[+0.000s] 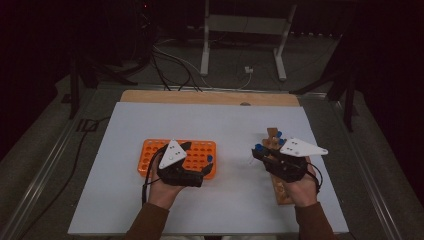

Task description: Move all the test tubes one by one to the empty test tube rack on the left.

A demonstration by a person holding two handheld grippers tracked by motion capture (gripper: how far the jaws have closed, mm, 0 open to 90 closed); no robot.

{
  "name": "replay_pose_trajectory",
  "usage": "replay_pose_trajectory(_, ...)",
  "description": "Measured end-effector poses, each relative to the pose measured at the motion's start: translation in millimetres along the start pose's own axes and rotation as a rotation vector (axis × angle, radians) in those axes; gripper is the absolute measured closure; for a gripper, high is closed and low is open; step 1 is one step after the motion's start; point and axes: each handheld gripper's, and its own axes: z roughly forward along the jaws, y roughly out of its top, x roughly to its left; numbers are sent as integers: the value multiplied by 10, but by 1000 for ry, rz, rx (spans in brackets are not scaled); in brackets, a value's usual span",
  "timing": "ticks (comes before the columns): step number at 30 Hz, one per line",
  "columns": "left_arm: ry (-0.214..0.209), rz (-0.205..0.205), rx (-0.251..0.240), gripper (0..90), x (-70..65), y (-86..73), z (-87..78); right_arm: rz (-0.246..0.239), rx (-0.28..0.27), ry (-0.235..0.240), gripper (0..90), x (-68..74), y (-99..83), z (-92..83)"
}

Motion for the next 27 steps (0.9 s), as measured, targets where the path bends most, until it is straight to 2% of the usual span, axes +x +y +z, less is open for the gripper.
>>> replay_pose_trajectory(7, -32, 36, 15, 85, -150, 73, 141, -8, 8, 47, 773, 154, 71, 167)
replay_pose_trajectory(9, -43, 46, 20, 159, -180, 87, 168, -6, 6, 62, 773, 195, 88, 210)
replay_pose_trajectory(11, -60, 52, 23, 197, -203, 96, 197, -4, 3, 76, 773, 233, 104, 249)
replay_pose_trajectory(12, -70, 58, 30, 256, -212, 99, 211, -5, 3, 81, 773, 252, 112, 266)
replay_pose_trajectory(13, -84, 61, 37, 357, -220, 100, 222, -4, 2, 94, 773, 288, 127, 298)
replay_pose_trajectory(14, -100, 63, 35, 357, -228, 99, 234, -4, 2, 94, 773, 288, 127, 298)
replay_pose_trajectory(15, -110, 71, 42, 446, -235, 98, 243, -4, 2, 105, 773, 318, 138, 326)
replay_pose_trajectory(17, -128, 79, 51, 480, -253, 95, 265, -5, 2, 111, 773, 333, 143, 340)
replay_pose_trajectory(18, -136, 82, 53, 550, -261, 94, 274, -6, 2, 122, 773, 362, 150, 367)
replay_pose_trajectory(19, -142, 84, 56, 550, -268, 93, 282, -6, 2, 122, 773, 362, 150, 367)
replay_pose_trajectory(20, -146, 90, 58, 597, -272, 93, 287, -7, 4, 131, 773, 389, 155, 388)
replay_pose_trajectory(21, -151, 90, 57, 597, -275, 92, 289, -7, 4, 131, 773, 389, 155, 388)
replay_pose_trajectory(24, -156, 88, 55, 686, -266, 92, 290, -8, 7, 143, 773, 423, 157, 419)
replay_pose_trajectory(27, -156, 95, 60, 715, -264, 88, 290, -7, 6, 149, 773, 434, 156, 429)
